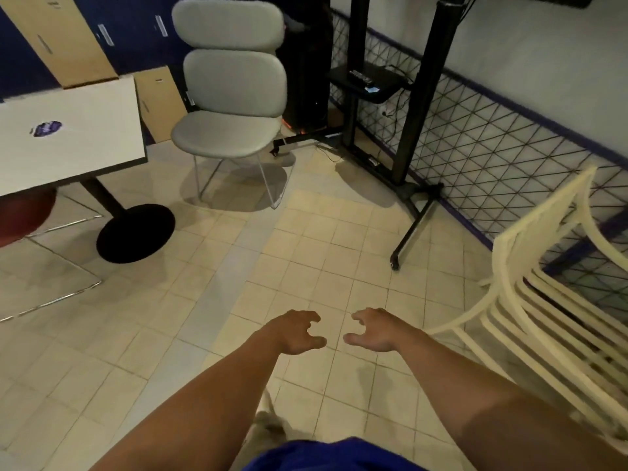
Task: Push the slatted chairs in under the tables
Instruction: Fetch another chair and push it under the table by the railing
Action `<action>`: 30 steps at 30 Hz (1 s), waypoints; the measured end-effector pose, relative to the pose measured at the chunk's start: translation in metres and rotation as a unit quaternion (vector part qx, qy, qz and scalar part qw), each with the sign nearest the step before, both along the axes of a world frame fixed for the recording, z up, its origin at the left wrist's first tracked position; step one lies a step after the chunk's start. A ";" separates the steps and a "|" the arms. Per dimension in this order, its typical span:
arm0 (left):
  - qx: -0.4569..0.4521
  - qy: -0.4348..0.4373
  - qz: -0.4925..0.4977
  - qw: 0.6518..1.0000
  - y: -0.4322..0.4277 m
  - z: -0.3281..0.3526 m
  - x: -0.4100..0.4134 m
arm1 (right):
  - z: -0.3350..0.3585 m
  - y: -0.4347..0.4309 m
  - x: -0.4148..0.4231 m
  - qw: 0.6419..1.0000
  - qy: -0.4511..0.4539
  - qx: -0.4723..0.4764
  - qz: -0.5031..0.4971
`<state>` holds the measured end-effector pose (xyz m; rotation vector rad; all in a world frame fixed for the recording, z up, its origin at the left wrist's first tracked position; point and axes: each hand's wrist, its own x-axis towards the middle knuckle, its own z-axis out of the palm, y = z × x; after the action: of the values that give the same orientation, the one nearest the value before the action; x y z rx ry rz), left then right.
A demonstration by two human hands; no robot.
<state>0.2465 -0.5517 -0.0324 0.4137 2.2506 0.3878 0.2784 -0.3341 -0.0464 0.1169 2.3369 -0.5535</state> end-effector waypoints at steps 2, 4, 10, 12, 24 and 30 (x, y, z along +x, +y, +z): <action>0.001 -0.005 -0.027 1.000 0.004 -0.010 -0.043 | -0.008 0.003 -0.033 1.000 -0.004 0.001 -0.023; 0.002 -0.007 -0.051 0.999 0.007 -0.016 -0.088 | -0.015 0.004 -0.066 0.999 -0.004 0.009 -0.050; -0.010 -0.008 -0.160 0.987 0.018 -0.018 -0.225 | -0.021 0.005 -0.155 0.988 0.002 -0.003 -0.156; -0.024 -0.003 -0.207 0.978 0.026 -0.013 -0.267 | -0.018 0.008 -0.179 0.981 0.010 -0.011 -0.194; -0.036 -0.027 -0.362 0.931 0.161 -0.014 -0.393 | -0.030 0.089 -0.248 0.925 0.020 -0.050 -0.375; -0.048 -0.035 -0.404 0.913 0.245 -0.008 -0.426 | -0.028 0.150 -0.274 0.908 0.029 -0.057 -0.415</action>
<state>-0.1798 -0.3065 -0.0407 1.1898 1.8153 -0.1435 0.0046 -0.1845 -0.0746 1.0835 2.2257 -1.1010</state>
